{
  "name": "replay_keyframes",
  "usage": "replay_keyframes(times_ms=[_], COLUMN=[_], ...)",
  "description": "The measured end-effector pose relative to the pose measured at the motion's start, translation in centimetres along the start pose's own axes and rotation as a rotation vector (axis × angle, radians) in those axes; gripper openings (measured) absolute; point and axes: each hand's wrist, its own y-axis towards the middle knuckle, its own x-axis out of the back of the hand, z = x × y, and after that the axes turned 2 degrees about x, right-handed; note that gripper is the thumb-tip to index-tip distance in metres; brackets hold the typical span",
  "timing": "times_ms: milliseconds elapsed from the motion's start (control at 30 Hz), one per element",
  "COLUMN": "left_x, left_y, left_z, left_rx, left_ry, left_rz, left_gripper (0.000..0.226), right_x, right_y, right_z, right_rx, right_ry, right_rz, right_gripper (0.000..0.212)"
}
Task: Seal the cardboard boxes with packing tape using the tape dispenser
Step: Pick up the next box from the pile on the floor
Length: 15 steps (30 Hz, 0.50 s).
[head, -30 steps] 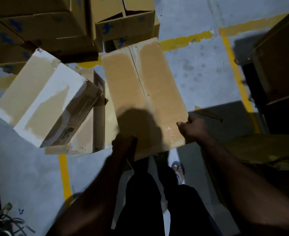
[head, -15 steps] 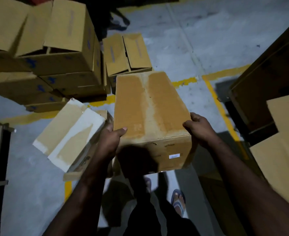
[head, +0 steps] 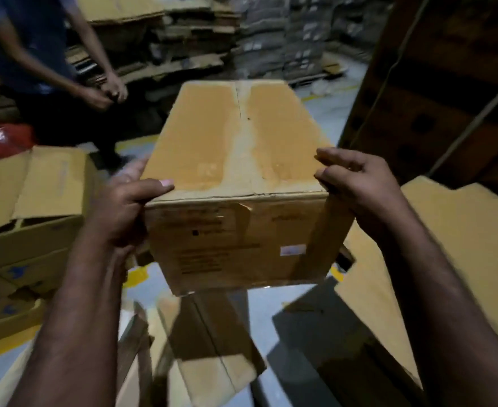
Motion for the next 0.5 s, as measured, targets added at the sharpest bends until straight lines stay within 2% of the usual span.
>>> replay_keyframes(times_ms=[100,167,233,367,500], left_x=[-4.3,-7.5,-11.4,-19.9,-28.1], left_y=[0.9,1.7,2.5,2.7,1.3], left_z=[-3.2,-4.3,-4.8,-3.9,-1.2], left_rx=[-0.119,-0.157,-0.156,-0.078,0.02], left_ry=[-0.006,-0.018,-0.006,-0.05,-0.046], left_rz=[0.139,0.277,0.385,0.605,0.736], left_gripper=[0.04,0.056,0.063,0.064,0.061], right_x=[4.9,8.3,11.6,17.2,22.2], right_y=[-2.6,-4.7,-7.2,-12.7,-18.2], right_z=[2.4,3.2,3.8,3.4,1.4], right_rx=[0.062,0.091,0.094,0.055,-0.003], right_ry=[-0.005,-0.038,-0.075,-0.156,-0.229], right_rz=[-0.177,-0.294,-0.413,-0.636,-0.812], right_gripper=[0.045,0.038,0.035,0.03,0.026])
